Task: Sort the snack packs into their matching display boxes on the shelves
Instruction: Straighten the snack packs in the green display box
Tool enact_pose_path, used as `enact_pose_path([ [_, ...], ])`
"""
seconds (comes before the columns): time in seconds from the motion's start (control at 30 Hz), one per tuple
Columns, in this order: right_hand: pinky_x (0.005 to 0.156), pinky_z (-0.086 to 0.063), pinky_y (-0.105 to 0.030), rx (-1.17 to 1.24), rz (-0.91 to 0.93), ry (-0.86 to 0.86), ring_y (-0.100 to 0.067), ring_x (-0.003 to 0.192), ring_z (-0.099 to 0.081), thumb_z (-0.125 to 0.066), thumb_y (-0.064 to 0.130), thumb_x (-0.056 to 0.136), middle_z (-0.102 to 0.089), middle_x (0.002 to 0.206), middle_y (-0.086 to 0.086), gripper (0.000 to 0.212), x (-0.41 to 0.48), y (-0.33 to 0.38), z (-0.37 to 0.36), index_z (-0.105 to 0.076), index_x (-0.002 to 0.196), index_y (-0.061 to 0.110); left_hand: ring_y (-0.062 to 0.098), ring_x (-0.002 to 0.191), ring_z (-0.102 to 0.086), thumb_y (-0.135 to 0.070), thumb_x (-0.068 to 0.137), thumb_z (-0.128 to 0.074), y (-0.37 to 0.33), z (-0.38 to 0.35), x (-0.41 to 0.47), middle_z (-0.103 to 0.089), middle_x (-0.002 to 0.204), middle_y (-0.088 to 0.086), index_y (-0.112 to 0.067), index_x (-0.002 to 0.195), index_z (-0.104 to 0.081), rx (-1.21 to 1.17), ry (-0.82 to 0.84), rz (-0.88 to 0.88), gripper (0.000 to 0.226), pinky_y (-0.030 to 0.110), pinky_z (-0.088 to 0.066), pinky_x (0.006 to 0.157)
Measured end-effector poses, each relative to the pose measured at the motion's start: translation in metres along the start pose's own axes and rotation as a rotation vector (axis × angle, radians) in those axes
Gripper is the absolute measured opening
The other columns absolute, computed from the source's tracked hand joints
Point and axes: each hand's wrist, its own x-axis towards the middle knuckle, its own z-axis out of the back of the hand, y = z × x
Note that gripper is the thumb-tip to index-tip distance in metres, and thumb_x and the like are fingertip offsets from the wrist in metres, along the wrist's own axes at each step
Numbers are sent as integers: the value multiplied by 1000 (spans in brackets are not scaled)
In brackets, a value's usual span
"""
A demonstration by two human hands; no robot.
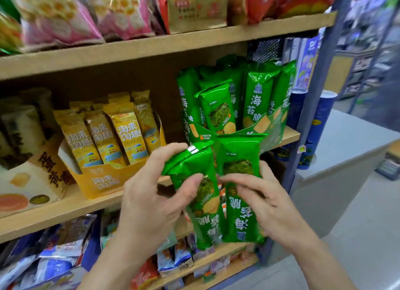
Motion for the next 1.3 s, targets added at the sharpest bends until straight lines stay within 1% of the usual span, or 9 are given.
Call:
enact_pose_path([
  [0.13, 111, -41, -36, -23, -23, 101, 1, 132, -41, -67, 83, 60, -35, 138, 18, 67, 8, 22, 24, -57, 122, 60, -4, 93, -64, -41, 85, -66, -19, -22, 29, -64, 110, -23, -31, 126, -54, 1, 46, -105, 44, 11, -51, 73],
  [0.3, 104, -47, -40, -71, -16, 12, -7, 126, -51, -84, 66, 53, -42, 137, 12, 65, 33, 35, 65, -63, 114, 56, 1, 98, -65, -43, 85, -67, -49, -62, 66, -64, 111, -21, -33, 128, -54, -119, 105, -123, 46, 17, -54, 78],
  [0.4, 88, -54, -24, 24, -101, -73, -2, 107, -64, -86, 57, 48, -60, 125, 9, 60, 45, 26, 99, -65, 105, 54, 8, 95, -65, -50, 90, -56, -40, -86, 88, -64, 105, -17, -38, 129, -52, -151, 134, -50, 41, 26, -57, 71],
  [0.53, 58, -45, -6, 86, -168, -128, 5, 71, -67, -84, 64, 39, -74, 84, 11, 76, 57, 10, 143, -66, 98, 19, 17, 90, -62, -48, 86, -62, 4, -121, 101, -70, 101, -8, -25, 120, -64, 708, 202, -151, 41, 33, -54, 56],
  [0.6, 51, -43, -6, 178, -160, -165, 6, 57, -64, -83, 49, 56, -71, 65, 16, 48, 66, 11, 158, -65, 84, 15, 22, 88, -58, -45, 85, -63, 26, -132, 97, -71, 95, -6, -22, 103, -72, 886, 245, -194, 31, 35, -50, 57],
  [0.73, 67, -57, -22, 451, -75, -185, -9, 76, -73, -85, 69, 50, -77, 83, 5, 58, 91, 11, 173, -77, 86, 23, 23, 82, -52, -44, 91, -41, 43, -126, 86, -68, 82, -7, -23, 85, -69, 937, 251, -210, 35, 37, -38, 63],
  [0.97, 104, -46, -54, 879, 162, -67, -28, 112, -61, -89, 52, 56, -64, 118, -12, 81, 144, 48, 151, -62, 121, 12, 20, 73, -60, -44, 91, -38, 32, -102, 87, -62, 70, -9, -28, 81, -65, 789, 426, -30, 33, 33, -39, 69],
  [1.13, 102, -46, -51, 783, 220, -149, -19, 99, -65, -91, 52, 50, -70, 99, 1, 47, 166, 56, 121, -76, 88, 27, -1, 88, -61, -13, 85, -61, 4, -78, 104, -66, 96, -10, -16, 108, -68, 269, -86, 118, 24, 8, -44, 75],
  [1.3, 108, -42, -52, 746, 204, -211, -11, 95, -65, -91, 60, 44, -71, 90, 14, 45, 169, 42, 115, -76, 80, 38, 9, 86, -44, -13, 85, -64, -23, -69, 135, -50, 94, -13, -19, 127, -58, 446, -77, 85, 43, 21, -31, 73],
])
